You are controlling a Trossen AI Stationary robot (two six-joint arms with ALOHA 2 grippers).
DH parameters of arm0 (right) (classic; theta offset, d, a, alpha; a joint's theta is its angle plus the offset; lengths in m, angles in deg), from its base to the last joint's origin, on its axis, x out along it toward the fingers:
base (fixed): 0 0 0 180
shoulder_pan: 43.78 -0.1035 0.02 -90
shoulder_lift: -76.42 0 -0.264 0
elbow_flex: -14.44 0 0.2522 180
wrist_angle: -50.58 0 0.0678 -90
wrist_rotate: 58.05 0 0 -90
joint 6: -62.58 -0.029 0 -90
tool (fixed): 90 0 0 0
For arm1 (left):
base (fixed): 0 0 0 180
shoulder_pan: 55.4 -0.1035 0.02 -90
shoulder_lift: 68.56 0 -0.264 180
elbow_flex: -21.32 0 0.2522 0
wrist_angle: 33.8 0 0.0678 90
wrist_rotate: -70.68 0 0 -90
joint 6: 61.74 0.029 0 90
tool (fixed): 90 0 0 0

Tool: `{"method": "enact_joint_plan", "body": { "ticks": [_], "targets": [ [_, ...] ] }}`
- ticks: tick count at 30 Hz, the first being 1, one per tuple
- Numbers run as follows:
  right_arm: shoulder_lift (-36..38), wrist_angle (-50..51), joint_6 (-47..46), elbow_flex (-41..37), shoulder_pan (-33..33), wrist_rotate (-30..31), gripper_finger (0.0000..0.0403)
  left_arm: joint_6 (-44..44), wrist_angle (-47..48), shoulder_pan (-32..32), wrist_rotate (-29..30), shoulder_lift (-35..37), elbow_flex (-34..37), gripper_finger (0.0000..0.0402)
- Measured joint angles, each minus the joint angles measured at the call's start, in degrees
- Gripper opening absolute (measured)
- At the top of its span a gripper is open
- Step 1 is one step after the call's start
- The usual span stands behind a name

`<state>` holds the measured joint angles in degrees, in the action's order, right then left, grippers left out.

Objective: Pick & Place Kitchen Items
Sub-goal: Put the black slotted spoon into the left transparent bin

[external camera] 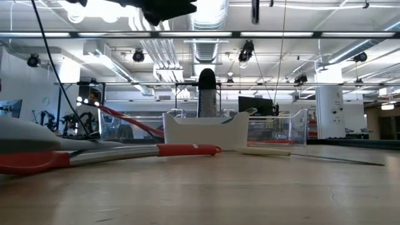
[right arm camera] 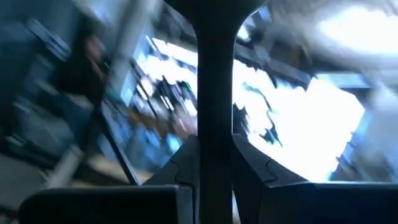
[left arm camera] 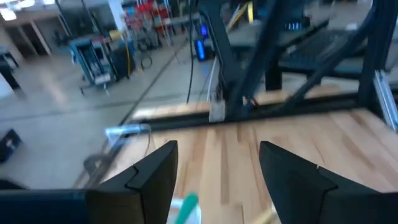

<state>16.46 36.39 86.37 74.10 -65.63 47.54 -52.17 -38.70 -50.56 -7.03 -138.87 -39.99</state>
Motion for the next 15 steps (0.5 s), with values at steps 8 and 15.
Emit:
{"method": "enact_joint_plan", "body": {
  "ticks": [8, 15],
  "targets": [
    [2.58, -7.78, 1.48, -5.09, 0.00, -15.64, 0.0047, -2.14, -13.26, -1.16, -13.84, -7.16, -1.41, 0.0229],
    [0.67, -7.62, 0.21, -5.04, 0.00, -17.76, 0.0047, -6.10, -8.77, -4.07, -32.20, -13.67, -10.40, 0.0229]
  ]
}}
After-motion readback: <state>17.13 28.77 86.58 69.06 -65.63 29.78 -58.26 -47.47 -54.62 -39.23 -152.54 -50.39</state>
